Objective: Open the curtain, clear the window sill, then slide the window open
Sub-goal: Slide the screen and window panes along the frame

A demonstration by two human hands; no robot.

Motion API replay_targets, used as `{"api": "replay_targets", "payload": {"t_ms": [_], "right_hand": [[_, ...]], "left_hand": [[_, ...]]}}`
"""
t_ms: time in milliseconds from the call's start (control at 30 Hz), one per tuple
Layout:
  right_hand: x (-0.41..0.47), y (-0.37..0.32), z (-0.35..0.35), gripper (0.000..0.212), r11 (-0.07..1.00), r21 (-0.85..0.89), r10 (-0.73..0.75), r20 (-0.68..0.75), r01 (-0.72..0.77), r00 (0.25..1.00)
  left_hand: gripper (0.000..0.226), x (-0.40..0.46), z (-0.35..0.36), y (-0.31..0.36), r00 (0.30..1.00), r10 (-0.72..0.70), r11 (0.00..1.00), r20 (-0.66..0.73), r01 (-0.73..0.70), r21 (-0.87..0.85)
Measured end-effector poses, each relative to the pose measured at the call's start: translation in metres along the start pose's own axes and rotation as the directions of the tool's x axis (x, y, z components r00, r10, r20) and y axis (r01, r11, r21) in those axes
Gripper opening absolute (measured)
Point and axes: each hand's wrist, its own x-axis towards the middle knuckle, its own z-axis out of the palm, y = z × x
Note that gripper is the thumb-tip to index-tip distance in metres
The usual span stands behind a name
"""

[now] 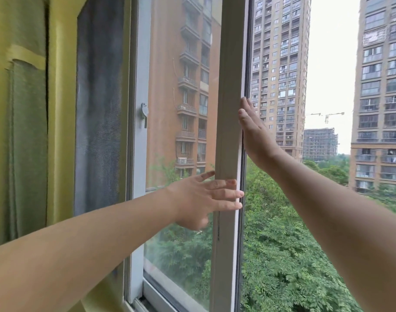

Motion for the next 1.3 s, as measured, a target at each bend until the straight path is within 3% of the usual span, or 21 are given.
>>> {"api": "replay_targets", "payload": {"t_ms": [633,1300], "right_hand": [[0.021,0.016,0.049,0.05,0.999,-0.007,-0.035,-0.054,0.035,0.998],[0.063,0.031,0.123,0.049,0.998,0.017,-0.064,-0.003,0.064,0.998]], "left_hand": [[0.08,-0.014,0.033,-0.037,0.998,-0.017,1.0,0.063,0.017,-0.006],[0.083,-0.039,0.089,-0.095,0.991,-0.052,0.999,0.126,0.052,0.003]]}}
